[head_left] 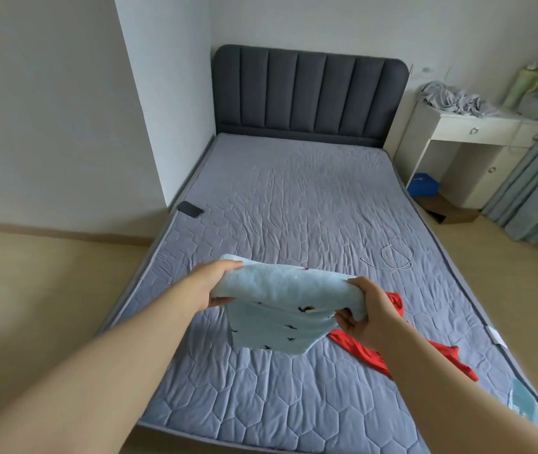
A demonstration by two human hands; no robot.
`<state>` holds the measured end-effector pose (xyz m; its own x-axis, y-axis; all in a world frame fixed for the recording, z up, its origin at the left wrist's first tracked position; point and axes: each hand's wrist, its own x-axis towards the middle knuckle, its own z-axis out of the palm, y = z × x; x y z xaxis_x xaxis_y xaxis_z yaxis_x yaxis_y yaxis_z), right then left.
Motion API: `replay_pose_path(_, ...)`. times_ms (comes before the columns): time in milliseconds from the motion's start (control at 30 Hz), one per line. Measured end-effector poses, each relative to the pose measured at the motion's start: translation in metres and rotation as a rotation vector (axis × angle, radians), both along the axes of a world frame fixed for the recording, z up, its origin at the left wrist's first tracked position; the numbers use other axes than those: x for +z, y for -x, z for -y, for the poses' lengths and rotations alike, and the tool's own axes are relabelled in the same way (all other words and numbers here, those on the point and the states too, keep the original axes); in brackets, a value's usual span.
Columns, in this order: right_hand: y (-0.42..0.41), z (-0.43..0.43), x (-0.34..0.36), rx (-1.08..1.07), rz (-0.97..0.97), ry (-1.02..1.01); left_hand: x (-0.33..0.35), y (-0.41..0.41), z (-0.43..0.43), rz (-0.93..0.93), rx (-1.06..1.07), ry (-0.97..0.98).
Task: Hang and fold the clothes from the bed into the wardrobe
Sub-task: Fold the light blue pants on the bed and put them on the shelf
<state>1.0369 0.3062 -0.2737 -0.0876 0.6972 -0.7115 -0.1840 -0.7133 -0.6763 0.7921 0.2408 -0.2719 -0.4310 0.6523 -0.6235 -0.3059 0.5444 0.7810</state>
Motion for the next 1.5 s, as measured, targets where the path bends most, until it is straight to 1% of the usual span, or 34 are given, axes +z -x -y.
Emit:
replay_pose_path(133, -0.005, 0.009, 0.009, -0.03, -0.051, -0.055, 0.016, 0.006, 0.008, 0.061, -0.046, 0.016)
replay_pose_path(200, -0.007, 0.009, 0.017, -0.038, -0.073, -0.052, 0.029, 0.006, 0.009, 0.13, -0.039, 0.032)
replay_pose_path(300, -0.009, 0.001, 0.03, -0.049, -0.109, 0.005, 0.043, 0.007, 0.001, 0.257, 0.0, 0.067)
replay_pose_path(467, -0.015, -0.023, 0.034, -0.089, -0.145, 0.176, 0.041, 0.004, -0.021, 0.3, -0.025, 0.09)
replay_pose_path(600, -0.01, -0.046, 0.002, -0.098, -0.088, 0.287, 0.009, 0.004, -0.047, 0.32, -0.022, 0.173)
replay_pose_path(700, -0.004, -0.07, -0.035, -0.084, -0.008, 0.32, -0.028, 0.006, -0.071, 0.285, 0.006, 0.246)
replay_pose_path(833, 0.008, -0.113, -0.087, -0.033, 0.082, 0.298, -0.078, 0.014, -0.114, 0.212, 0.023, 0.29)
replay_pose_path(1000, 0.024, -0.195, -0.133, -0.008, 0.15, 0.292, -0.122, 0.026, -0.186, 0.172, 0.04, 0.298)
replay_pose_path(1233, 0.048, -0.267, -0.175, 0.019, 0.152, 0.308, -0.162, 0.048, -0.247, 0.141, 0.075, 0.324)
replay_pose_path(1367, 0.052, -0.282, -0.191, 0.025, 0.164, 0.316, -0.178, 0.056, -0.261, 0.133, 0.078, 0.328)
replay_pose_path(1500, 0.048, -0.274, -0.21, 0.041, 0.195, 0.35, -0.205, 0.059, -0.253, 0.111, 0.018, 0.385)
